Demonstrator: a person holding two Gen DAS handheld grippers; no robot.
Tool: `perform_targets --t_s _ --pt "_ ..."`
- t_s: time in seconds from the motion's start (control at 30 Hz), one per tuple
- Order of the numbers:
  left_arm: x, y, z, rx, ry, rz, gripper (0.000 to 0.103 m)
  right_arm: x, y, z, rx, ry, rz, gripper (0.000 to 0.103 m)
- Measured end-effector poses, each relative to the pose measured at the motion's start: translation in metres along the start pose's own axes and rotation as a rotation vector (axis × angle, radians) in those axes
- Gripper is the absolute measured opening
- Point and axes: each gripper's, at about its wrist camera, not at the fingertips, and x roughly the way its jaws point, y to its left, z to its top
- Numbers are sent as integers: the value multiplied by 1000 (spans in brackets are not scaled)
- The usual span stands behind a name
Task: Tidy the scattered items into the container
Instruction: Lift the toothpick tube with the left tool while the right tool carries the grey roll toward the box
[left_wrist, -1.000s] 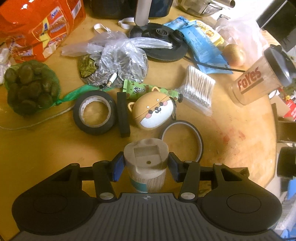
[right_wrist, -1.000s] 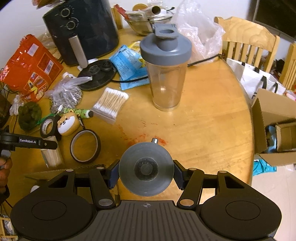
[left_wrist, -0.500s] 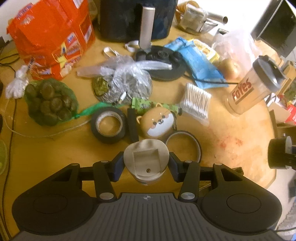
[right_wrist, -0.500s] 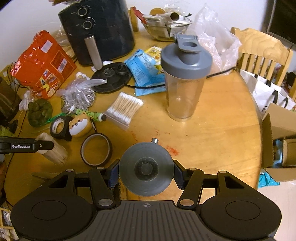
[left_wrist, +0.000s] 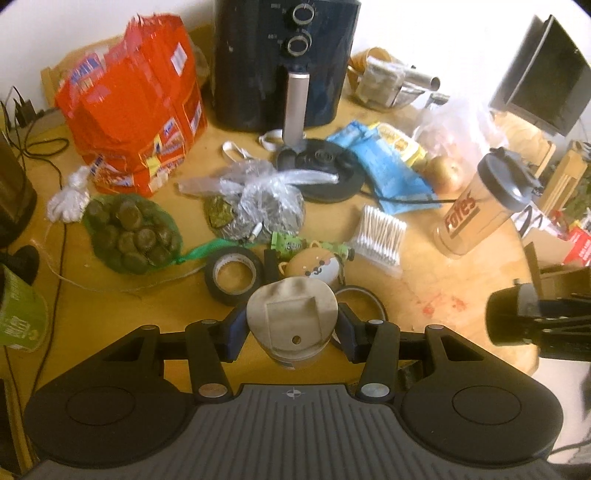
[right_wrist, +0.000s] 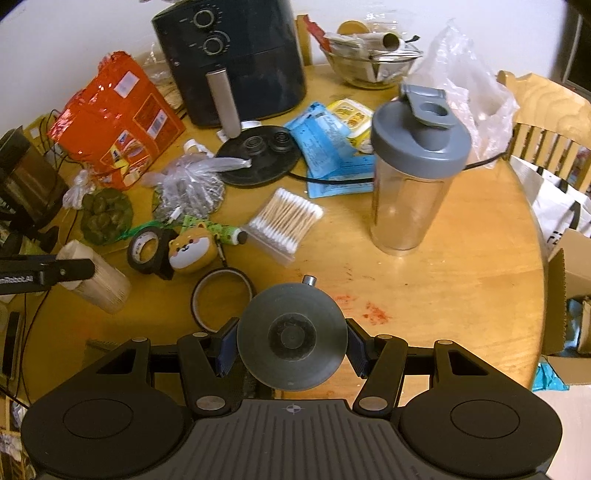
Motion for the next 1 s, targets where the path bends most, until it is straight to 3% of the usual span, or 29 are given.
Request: perform_targets --t_s 0.43,1.0 --pt "-35 0 -10 -32 -60 1 49 -3 19 0 -32 13 58 61" --pt "-28 -10 -54 -62 25 -32 49 10 41 -17 -76 77 101 61"
